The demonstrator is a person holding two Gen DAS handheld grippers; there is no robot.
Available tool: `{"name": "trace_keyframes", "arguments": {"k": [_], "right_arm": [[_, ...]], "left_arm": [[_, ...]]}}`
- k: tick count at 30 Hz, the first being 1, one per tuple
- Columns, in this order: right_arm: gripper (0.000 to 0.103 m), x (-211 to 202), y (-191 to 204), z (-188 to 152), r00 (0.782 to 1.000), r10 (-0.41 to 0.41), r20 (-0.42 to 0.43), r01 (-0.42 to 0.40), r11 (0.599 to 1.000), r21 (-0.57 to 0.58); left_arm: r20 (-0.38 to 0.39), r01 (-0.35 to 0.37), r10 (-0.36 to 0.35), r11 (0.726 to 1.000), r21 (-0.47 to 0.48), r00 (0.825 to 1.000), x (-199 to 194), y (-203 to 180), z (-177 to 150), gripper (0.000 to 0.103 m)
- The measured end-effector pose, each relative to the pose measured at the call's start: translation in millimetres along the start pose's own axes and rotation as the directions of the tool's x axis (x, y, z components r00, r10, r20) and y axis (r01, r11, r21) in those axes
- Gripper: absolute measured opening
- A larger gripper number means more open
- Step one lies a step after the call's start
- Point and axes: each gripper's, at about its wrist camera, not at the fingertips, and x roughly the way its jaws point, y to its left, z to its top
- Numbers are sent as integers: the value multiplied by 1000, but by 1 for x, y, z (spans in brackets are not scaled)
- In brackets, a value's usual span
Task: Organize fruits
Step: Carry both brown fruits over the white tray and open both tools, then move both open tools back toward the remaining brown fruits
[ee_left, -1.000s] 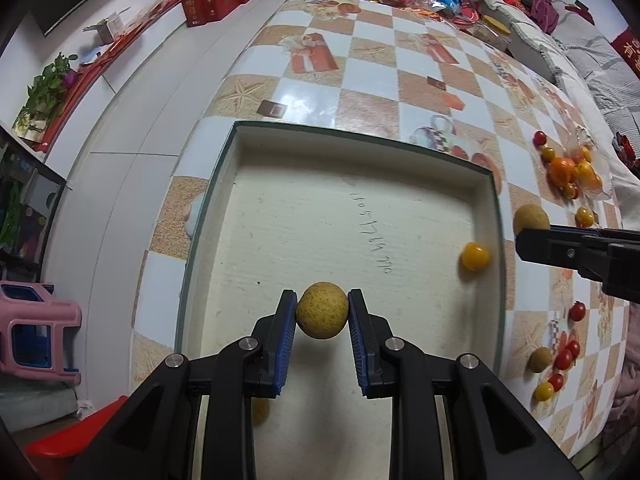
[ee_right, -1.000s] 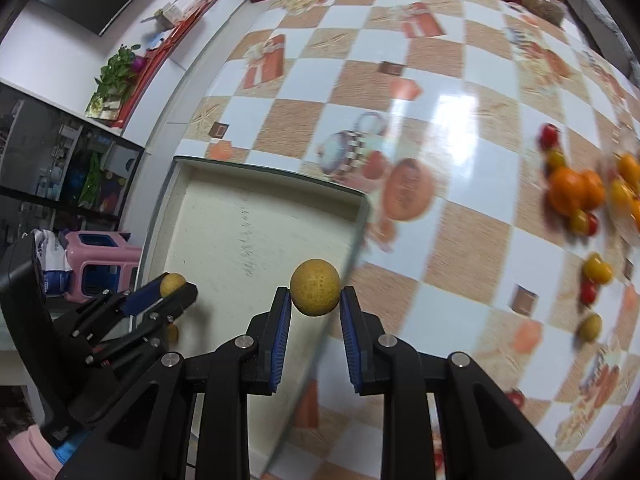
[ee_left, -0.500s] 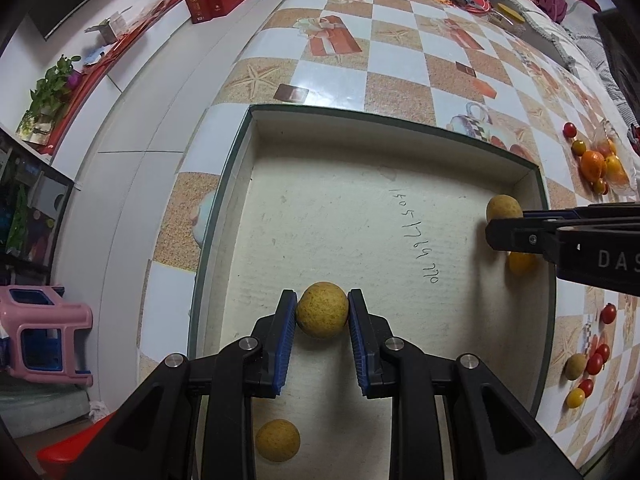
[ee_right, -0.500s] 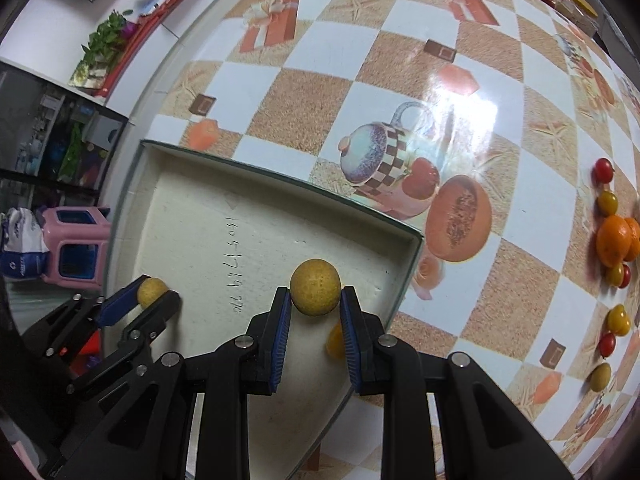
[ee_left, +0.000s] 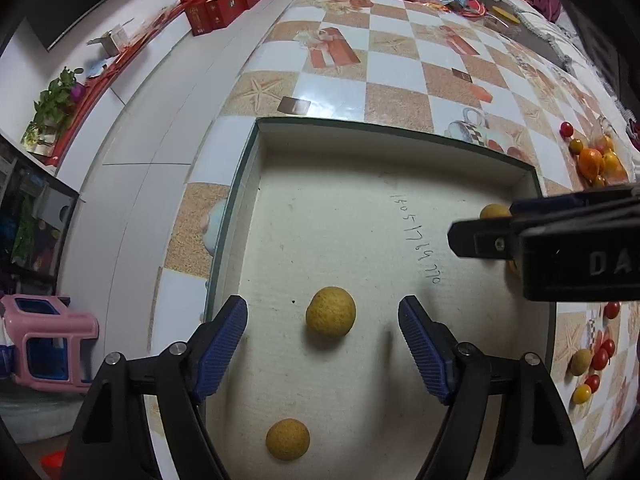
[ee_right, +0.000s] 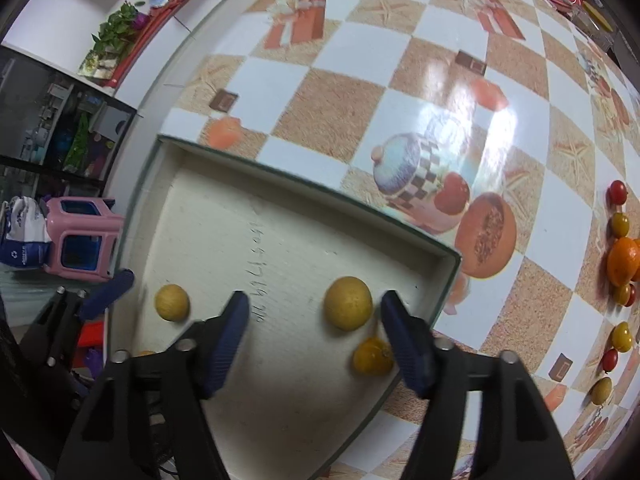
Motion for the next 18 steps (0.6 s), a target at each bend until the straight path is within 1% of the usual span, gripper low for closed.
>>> {"name": "trace_keyframes", "arguments": {"k": [1, 3, 6, 9, 13, 18], "right_arm": [[82, -2, -1, 0, 1000, -1, 10, 1, 1000, 4], [82, -12, -5, 1, 999, 2, 36, -3, 1000, 19], [85, -26, -13, 0, 998, 10, 66, -13, 999, 48], [85, -39, -27, -7, 996, -5, 90, -2, 997, 75], [85, -58, -55, -25, 994, -28, 106, 14, 991, 134], [85, -74, -100, -61, 993, -58, 102, 31, 969, 245]], "left_arm": [[0, -6, 6, 1000, 4, 1000, -1, 0, 0, 79], [-1, -9, 9, 1000, 8, 1000, -4, 0, -1, 79], [-1, -10, 10, 1000, 17, 1000, -11, -2, -2, 79], [3, -8, 8, 999, 39, 1000, -20, -10, -3, 79], [7, 4, -5, 997, 79, 1000, -32, -28, -7, 79], [12, 31, -33, 990, 141, 999, -46, -59, -11, 79]]}}
